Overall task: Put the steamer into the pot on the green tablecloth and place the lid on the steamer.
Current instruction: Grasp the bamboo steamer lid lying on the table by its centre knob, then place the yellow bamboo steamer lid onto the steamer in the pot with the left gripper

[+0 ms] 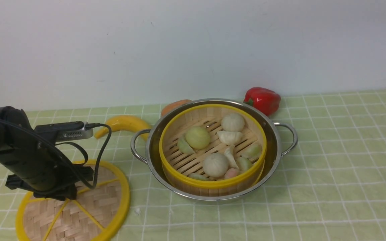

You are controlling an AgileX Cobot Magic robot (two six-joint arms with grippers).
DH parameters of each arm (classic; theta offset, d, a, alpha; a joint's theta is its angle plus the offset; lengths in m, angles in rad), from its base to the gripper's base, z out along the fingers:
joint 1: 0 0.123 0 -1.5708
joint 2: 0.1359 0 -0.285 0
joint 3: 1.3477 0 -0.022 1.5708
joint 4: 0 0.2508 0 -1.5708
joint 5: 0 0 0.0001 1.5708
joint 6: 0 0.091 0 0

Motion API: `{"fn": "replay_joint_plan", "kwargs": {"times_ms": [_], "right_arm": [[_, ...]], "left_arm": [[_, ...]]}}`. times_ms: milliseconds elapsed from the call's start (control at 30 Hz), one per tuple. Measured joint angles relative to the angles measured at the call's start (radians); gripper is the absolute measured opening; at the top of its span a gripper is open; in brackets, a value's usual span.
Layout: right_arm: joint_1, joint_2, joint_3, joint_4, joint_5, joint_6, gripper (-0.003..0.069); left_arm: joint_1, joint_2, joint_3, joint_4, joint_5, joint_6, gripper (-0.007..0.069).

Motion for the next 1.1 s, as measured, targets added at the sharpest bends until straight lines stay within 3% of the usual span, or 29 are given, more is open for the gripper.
{"fn": "replay_joint_plan", "kwargs": {"times_ms": [133, 267, 467, 533, 567, 600, 767, 900, 1100], "right_arm": [[0.000, -0.087, 0.067, -0.081, -0.002, 0.000, 0.0456], [0.000, -0.261, 0.274, -0.196, -0.003, 0.032, 0.0456], [0.000, -0.505, 0.603, -0.247, -0.004, 0.113, 0.0456], [0.000, -0.634, 0.795, -0.240, -0.001, 0.162, 0.0456], [0.000, -0.642, 0.808, -0.240, -0.001, 0.165, 0.0456], [0.000, -0.716, 0.923, -0.226, 0.002, 0.195, 0.0456], [0.000, -0.876, 1.158, -0.158, 0.006, 0.270, 0.0456], [0.000, -0.962, 1.237, -0.082, 0.009, 0.298, 0.0456], [0.000, -0.997, 1.242, -0.044, 0.006, 0.308, 0.0456]], "left_arm": [[0.001, -0.001, -0.036, 0.078, 0.102, -0.019, 0.0117], [0.010, -0.049, -0.185, 0.212, 0.293, -0.082, 0.0117], [-0.052, -0.098, -0.461, 0.224, 0.431, -0.078, 0.0117], [-0.163, -0.082, -0.572, 0.198, 0.446, -0.066, 0.0117], [-0.173, -0.080, -0.587, 0.195, 0.446, -0.065, 0.0117], [-0.266, -0.045, -0.645, 0.183, 0.448, -0.059, 0.0117], [-0.485, 0.109, -0.790, 0.158, 0.453, -0.052, 0.0117], [-0.562, 0.249, -0.904, 0.145, 0.457, -0.052, 0.0117], [-0.582, 0.371, -1.022, 0.132, 0.503, -0.052, 0.0117]]}}
